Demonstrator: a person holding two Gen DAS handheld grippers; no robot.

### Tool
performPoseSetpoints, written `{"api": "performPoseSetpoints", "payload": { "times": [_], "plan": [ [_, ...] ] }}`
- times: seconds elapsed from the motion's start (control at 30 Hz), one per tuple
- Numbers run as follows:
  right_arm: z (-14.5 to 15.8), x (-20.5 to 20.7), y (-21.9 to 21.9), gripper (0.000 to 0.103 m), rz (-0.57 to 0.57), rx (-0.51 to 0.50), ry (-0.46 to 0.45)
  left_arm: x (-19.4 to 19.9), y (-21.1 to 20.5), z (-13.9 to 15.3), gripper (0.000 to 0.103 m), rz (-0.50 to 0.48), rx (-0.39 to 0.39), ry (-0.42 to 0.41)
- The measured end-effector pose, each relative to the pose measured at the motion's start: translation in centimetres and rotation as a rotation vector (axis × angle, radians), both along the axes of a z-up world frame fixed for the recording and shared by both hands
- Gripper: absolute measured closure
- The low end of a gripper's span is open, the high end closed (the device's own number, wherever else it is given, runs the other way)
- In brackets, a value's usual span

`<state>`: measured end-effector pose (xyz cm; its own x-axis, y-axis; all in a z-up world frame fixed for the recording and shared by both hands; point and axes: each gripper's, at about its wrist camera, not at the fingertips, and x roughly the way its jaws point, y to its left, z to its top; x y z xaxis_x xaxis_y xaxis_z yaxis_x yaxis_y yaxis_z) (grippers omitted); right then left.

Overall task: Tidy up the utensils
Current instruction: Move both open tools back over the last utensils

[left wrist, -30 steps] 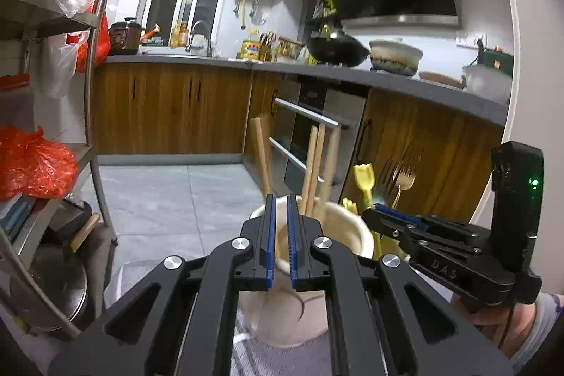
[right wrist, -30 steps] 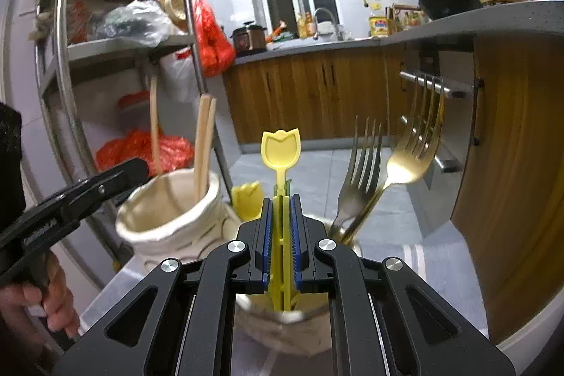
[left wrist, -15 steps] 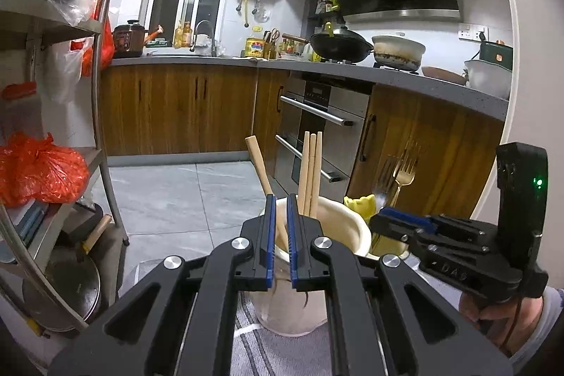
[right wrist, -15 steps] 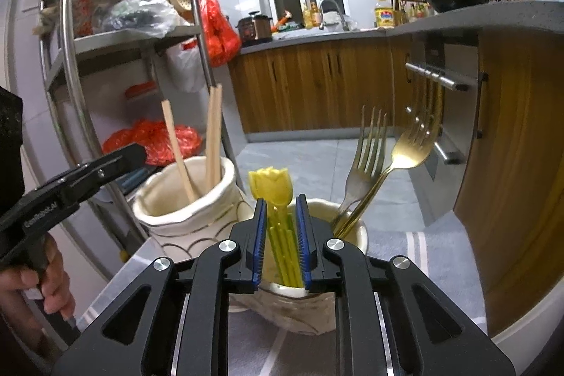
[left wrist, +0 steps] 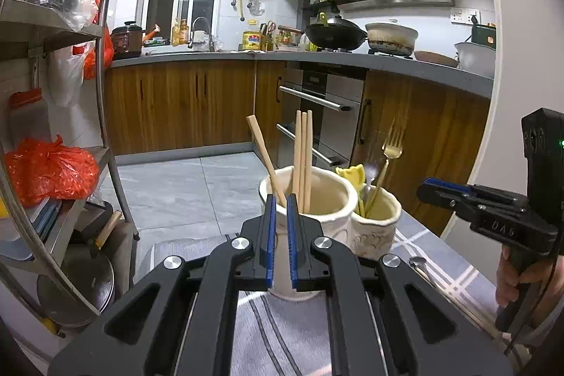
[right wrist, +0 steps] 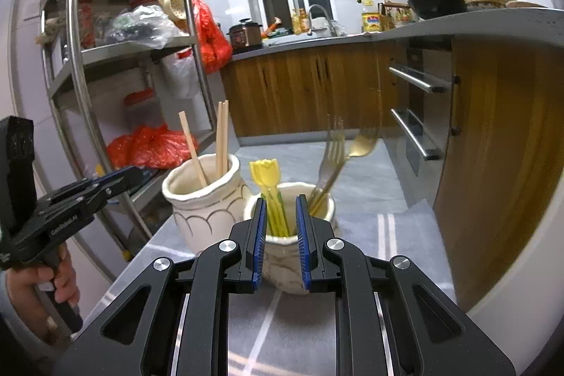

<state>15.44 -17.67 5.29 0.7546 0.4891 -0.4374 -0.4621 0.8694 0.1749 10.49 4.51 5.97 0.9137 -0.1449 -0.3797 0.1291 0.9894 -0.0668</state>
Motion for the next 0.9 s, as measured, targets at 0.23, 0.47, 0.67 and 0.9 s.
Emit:
{"api": "performPoseSetpoints", "payload": {
  "times": [0.23,0.47,0.67,0.9],
  "plan": [
    [0.5,-1.4,-3.9,0.066,-0.082,0.037,0.018,-1.4,-0.6,-0.4,0.061,0.015,0.048,0.006],
    [-0.3,-1.9,-7.4,0.024,-0.169,0.043,0.050,-2.9,-1.3,-1.3,0.015,0.018,0.049,0.007],
    [-2.3,-1.8,-7.7,0.010,-0.201,0.012,0.108,-3.6,-1.7,-2.6,0.006,0.014,0.033,0.036],
    [-5.3,-1.7,-6.4,0.010,-0.193,-0.070,0.184,-3.4,-2.1,-4.3,0.006,0.009,0.033,0.094]
  ]
}}
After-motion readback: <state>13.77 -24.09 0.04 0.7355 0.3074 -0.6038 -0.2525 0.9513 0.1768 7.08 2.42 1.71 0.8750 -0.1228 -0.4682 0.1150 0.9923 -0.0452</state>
